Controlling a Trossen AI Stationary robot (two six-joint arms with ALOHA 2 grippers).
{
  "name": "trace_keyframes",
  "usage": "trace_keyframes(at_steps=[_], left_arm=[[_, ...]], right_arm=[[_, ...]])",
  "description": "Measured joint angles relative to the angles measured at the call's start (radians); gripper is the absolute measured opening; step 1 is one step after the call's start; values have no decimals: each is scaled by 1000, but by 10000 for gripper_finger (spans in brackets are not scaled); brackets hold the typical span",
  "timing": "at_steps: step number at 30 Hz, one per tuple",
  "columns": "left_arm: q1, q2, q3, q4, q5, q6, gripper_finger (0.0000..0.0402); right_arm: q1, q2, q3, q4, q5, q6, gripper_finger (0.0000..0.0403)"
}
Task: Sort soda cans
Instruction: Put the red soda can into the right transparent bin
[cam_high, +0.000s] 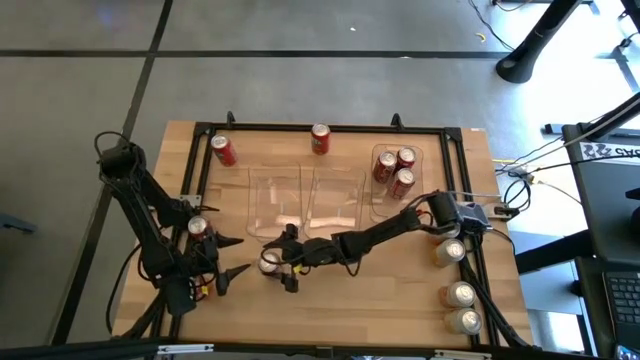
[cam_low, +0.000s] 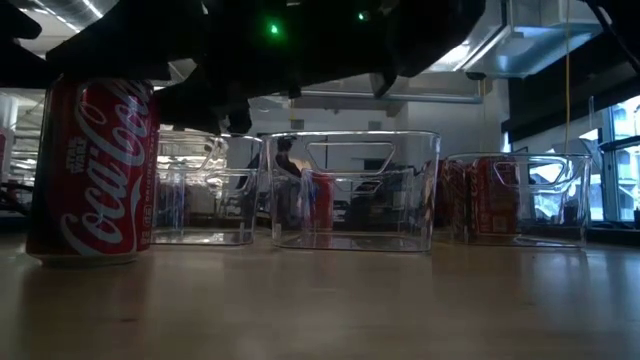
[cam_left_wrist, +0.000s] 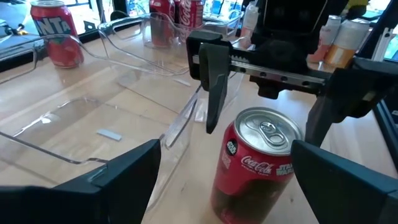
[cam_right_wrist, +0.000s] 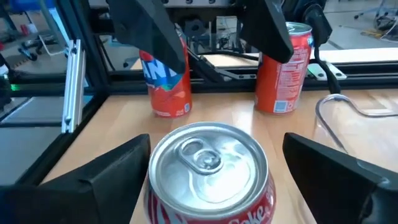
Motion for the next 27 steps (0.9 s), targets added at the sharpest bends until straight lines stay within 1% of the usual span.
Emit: trace_keyframes(at_steps=[13, 18, 24, 27], left_arm=[[0, 2, 0, 0, 0, 4, 345], [0, 2, 0, 0, 0, 2, 345], [0, 2, 0, 0, 0, 4, 345], [0, 2, 0, 0, 0, 4, 345]], right_arm=[[2, 4, -1, 16, -4, -9, 367], [7, 6, -1, 35, -56, -8, 367], [27, 6, -1, 34, -61, -22, 367], [29, 6, -2, 25, -43, -39, 367]])
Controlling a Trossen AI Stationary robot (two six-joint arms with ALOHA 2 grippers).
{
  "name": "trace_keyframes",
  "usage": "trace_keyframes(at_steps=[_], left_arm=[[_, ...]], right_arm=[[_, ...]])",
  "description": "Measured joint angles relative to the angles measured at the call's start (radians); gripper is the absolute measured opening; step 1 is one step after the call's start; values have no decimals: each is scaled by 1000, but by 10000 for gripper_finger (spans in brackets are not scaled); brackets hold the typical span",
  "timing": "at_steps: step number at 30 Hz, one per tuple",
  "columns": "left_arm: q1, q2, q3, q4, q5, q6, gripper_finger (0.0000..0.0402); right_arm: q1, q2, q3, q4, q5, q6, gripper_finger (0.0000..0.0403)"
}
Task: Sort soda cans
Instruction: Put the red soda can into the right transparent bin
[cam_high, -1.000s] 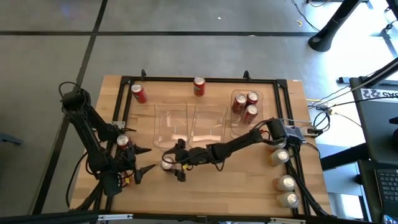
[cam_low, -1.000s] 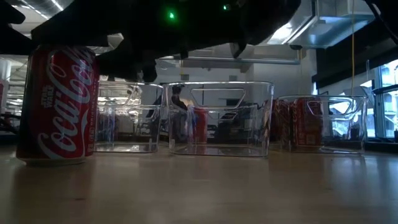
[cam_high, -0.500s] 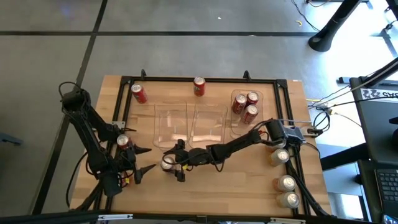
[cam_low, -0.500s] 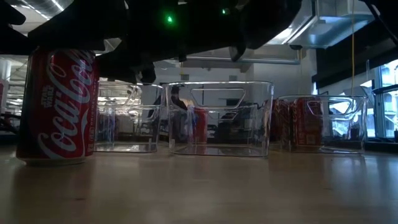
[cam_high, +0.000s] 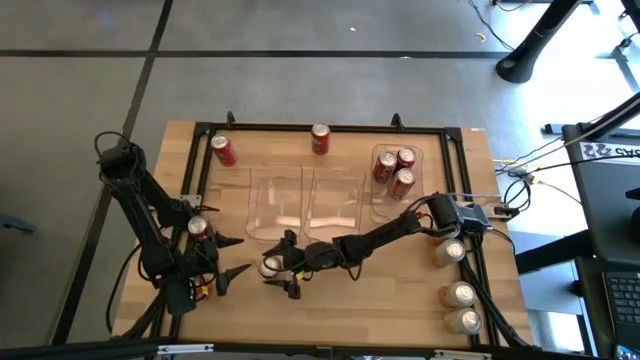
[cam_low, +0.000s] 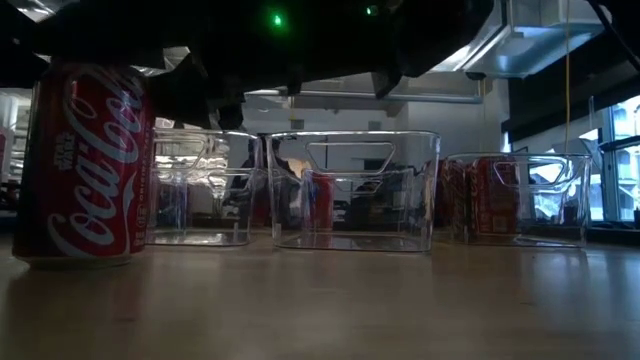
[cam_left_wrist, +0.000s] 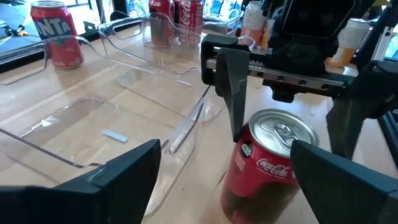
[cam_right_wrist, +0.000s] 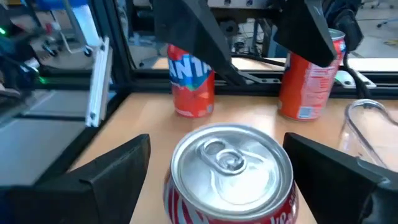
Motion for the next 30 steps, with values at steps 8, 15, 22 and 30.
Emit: trace_keyframes(at_steps=[8, 15, 22, 30], left_arm=[[0, 0, 0, 0, 0, 0, 345], [0, 0, 0, 0, -6, 0, 345], [0, 0, 0, 0, -7, 0, 345], [0, 0, 0, 0, -7, -2, 345]], right_arm=[[5, -4, 2, -85, 26, -36, 367], [7, -2, 0, -58, 39, -37, 367], [7, -22, -4, -62, 35, -25, 367], [24, -202, -1, -357, 34, -17, 367]])
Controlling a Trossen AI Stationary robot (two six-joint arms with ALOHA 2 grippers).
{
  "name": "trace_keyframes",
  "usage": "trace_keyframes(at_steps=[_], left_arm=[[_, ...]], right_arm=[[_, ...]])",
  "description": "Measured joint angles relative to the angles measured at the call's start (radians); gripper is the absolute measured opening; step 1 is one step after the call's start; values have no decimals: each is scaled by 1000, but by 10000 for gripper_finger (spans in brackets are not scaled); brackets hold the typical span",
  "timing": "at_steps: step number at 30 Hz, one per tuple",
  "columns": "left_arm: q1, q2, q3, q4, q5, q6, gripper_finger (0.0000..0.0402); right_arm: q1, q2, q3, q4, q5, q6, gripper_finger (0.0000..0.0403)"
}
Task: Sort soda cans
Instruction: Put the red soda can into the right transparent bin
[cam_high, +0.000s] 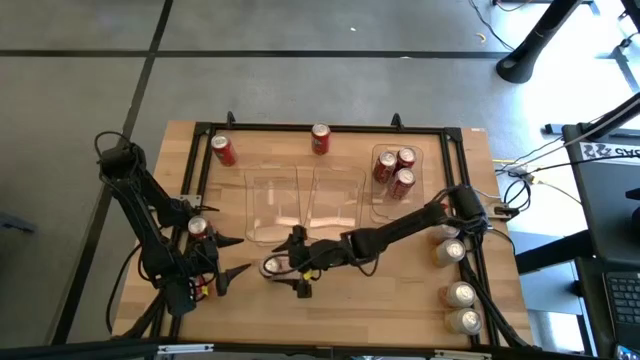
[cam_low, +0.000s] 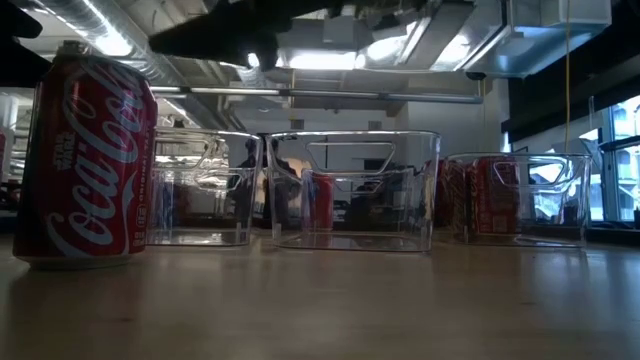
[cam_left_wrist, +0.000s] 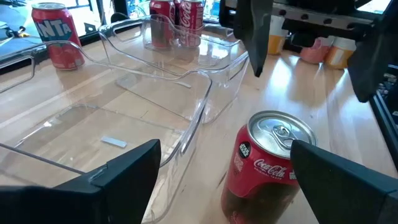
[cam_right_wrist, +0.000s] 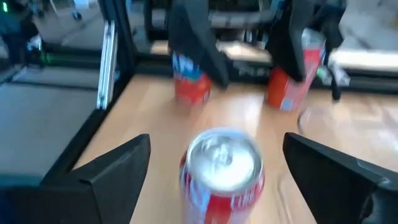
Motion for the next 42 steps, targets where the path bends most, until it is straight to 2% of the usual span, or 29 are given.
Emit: trace_keyframes(at_steps=[5, 11, 19, 24, 36, 42], left_arm=[[0, 0, 0, 0, 0, -1, 345], [0, 0, 0, 0, 0, -2, 345], [0, 9, 0, 38, 3, 4, 345], [4, 42, 0, 105, 146, 55, 345], [76, 214, 0, 228, 175, 118, 345], [128, 289, 1, 324, 177, 181, 345]], right_arm=[[30, 3, -2, -50, 10, 30, 367], [48, 59, -2, -66, 148, 85, 367], [40, 110, 0, 4, 143, 128, 367], [39, 121, 0, 32, 149, 126, 367], [33, 121, 0, 94, 157, 120, 367], [31, 166, 2, 148, 167, 119, 367]])
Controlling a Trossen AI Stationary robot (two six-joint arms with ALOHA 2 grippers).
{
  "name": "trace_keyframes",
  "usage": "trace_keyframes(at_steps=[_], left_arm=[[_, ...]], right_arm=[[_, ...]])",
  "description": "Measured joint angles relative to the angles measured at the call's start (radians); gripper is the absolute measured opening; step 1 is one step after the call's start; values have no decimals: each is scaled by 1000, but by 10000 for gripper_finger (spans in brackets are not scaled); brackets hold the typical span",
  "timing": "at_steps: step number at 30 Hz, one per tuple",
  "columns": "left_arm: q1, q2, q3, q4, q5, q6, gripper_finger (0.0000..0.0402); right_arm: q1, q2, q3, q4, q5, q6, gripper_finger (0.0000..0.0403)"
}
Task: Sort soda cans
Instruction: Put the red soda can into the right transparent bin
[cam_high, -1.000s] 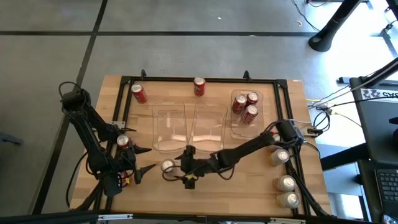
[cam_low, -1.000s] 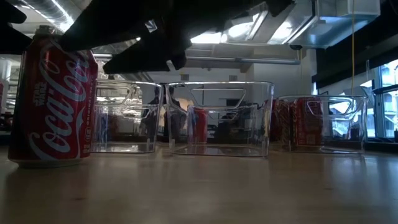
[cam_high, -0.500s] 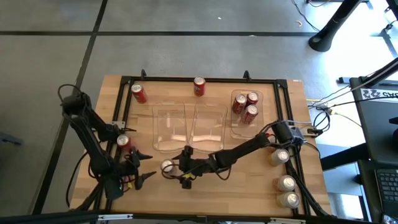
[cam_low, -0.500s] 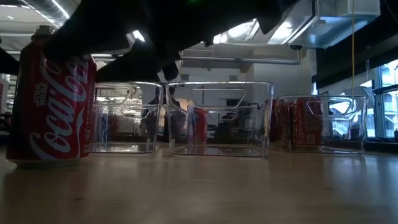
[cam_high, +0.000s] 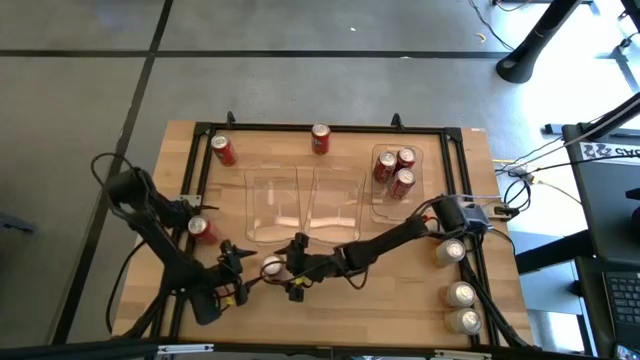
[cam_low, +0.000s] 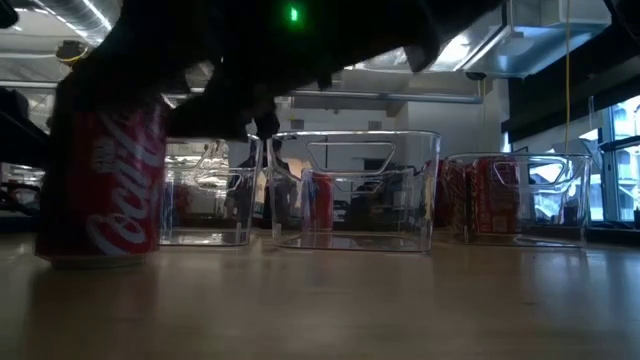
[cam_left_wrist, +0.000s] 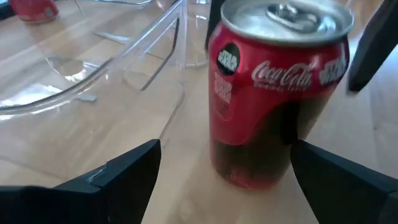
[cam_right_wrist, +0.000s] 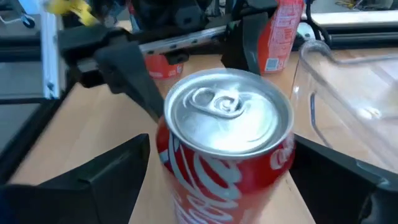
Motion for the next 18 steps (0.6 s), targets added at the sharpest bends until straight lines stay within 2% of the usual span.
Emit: trace_keyframes(at_steps=[7, 11, 14, 18], left_arm=[[54, 53, -1, 186, 13, 212, 345], [70, 55, -1, 216, 35, 259, 345], [74, 55, -1, 222, 38, 261, 345], [68, 55, -1, 222, 39, 260, 345]], right_arm=[[0, 20, 0, 28, 32, 6, 367], [-3, 20, 0, 30, 27, 8, 365], [-4, 20, 0, 32, 23, 8, 342], [-4, 20, 0, 37, 23, -4, 291]])
